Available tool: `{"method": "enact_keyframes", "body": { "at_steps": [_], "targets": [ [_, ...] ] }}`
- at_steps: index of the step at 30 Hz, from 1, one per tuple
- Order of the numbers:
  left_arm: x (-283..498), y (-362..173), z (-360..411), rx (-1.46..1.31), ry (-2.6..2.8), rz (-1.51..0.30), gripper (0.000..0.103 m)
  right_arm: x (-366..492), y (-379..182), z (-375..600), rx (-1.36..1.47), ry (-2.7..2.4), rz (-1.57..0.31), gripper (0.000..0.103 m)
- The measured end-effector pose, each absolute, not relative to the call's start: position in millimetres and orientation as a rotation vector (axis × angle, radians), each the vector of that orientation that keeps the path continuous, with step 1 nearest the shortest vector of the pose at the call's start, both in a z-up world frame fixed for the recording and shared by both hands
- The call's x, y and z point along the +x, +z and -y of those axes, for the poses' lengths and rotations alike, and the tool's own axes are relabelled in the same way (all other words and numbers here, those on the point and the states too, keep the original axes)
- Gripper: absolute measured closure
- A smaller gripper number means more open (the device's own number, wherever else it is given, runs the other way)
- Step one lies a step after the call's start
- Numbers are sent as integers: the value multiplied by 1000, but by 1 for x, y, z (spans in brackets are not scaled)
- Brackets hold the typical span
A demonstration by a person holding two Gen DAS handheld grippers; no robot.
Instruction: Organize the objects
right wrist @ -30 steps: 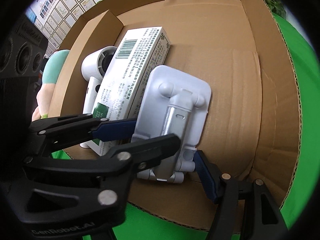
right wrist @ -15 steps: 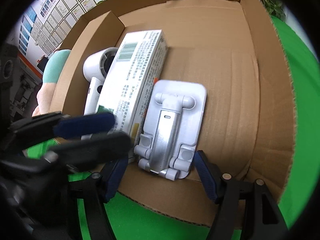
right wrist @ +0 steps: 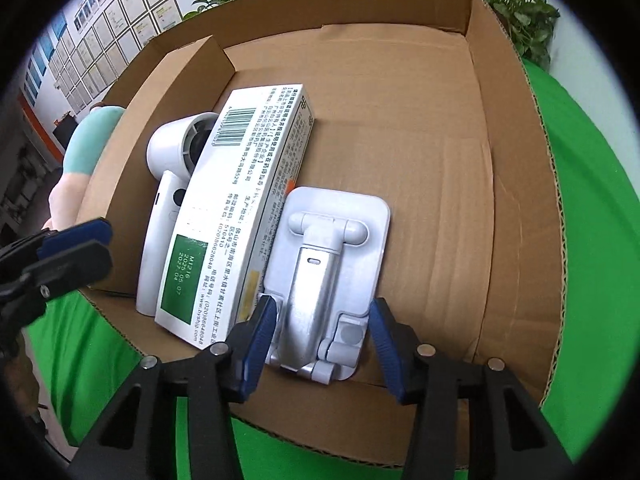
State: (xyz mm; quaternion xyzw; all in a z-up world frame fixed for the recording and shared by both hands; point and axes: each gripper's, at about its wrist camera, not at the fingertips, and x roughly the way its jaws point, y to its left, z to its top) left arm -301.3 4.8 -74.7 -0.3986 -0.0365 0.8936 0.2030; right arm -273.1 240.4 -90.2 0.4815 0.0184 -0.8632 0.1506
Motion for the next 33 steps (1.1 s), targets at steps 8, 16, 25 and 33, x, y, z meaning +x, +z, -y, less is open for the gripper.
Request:
{"method": "enact_keyframes", "body": {
  "at_steps": [8, 16, 25, 33],
  "targets": [
    [-254, -71, 46, -819, 2889, 3, 5, -206, -49, -225, 945, -2832, -149, 8],
    [-241, -82, 79, -733, 3031, -16, 1, -175, -73, -183, 775, -2876, -85, 1],
    [-251, -102, 68, -700, 3080, -88, 1, -189, -78, -168, 832, -2960, -97, 1],
    [-255, -104, 68, -716, 3078, -86, 0, -193, -81, -169, 872, -2965, -90, 1]
  ]
}}
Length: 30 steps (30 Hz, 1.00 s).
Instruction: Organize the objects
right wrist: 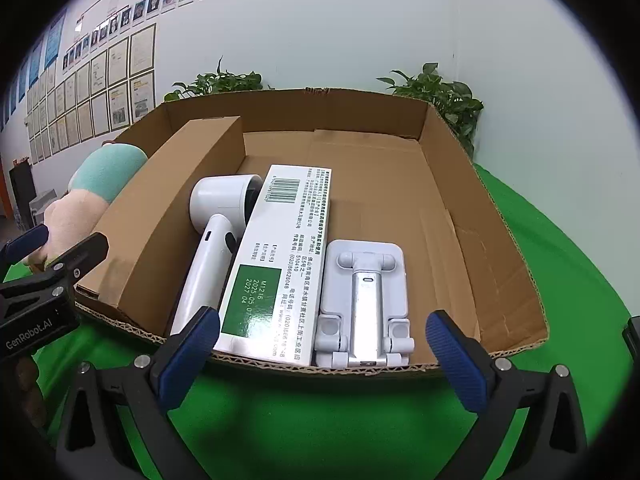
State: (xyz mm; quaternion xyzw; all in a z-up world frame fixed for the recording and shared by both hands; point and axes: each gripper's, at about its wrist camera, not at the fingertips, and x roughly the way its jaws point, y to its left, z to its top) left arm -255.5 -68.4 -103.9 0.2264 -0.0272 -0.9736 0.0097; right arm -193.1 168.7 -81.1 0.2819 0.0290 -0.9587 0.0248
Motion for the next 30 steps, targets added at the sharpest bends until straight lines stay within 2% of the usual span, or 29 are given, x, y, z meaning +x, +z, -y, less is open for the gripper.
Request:
{"method": "enact_keyframes", "body": {
  "at_steps": [30],
  "targets": [
    [-266, -109, 64, 722, -3015, 82, 0, -192, -82, -172, 889, -2956, -82, 1]
  ]
}}
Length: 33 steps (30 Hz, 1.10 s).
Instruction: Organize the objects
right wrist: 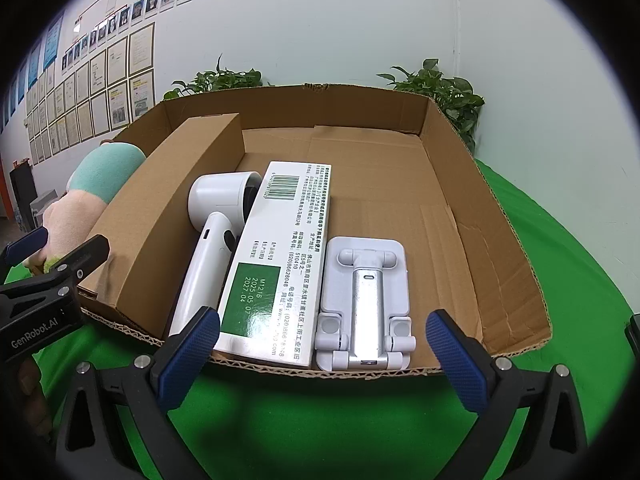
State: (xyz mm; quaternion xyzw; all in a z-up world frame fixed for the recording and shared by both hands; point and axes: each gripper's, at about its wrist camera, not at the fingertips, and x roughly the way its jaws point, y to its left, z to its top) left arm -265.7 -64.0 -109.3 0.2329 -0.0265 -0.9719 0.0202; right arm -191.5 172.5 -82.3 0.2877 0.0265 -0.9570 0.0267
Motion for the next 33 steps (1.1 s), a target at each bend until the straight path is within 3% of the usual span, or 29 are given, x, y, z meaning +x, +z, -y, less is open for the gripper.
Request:
{"method": "enact_keyframes", "body": {
  "at_steps": [33],
  "targets": [
    [-266, -112, 63, 719, -3012, 79, 0, -192, -82, -172, 889, -2956, -82, 1]
  ]
}}
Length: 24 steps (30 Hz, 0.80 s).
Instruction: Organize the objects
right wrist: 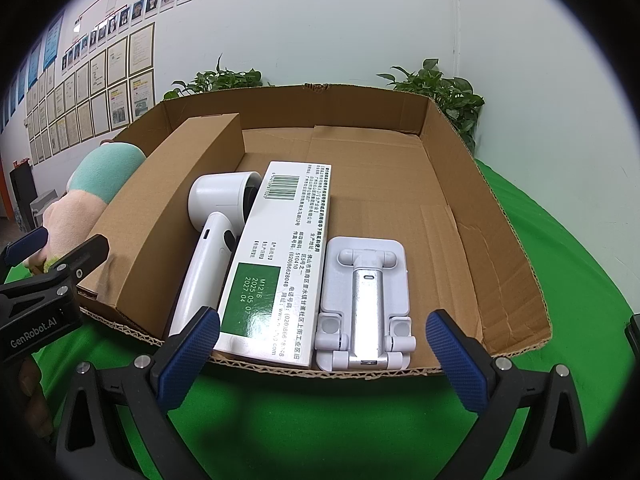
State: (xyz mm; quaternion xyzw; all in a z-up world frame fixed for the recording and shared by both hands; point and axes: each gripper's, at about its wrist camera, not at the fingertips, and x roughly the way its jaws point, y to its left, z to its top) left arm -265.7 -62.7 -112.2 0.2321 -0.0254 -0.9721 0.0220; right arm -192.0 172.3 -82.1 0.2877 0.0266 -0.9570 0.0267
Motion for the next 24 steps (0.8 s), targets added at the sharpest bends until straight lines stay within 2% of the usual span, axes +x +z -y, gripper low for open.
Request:
{"method": "enact_keyframes", "body": {
  "at_steps": [24],
  "targets": [
    [-266, -113, 63, 721, -3010, 81, 0, -192, -82, -172, 889, -2956, -82, 1]
  ]
}}
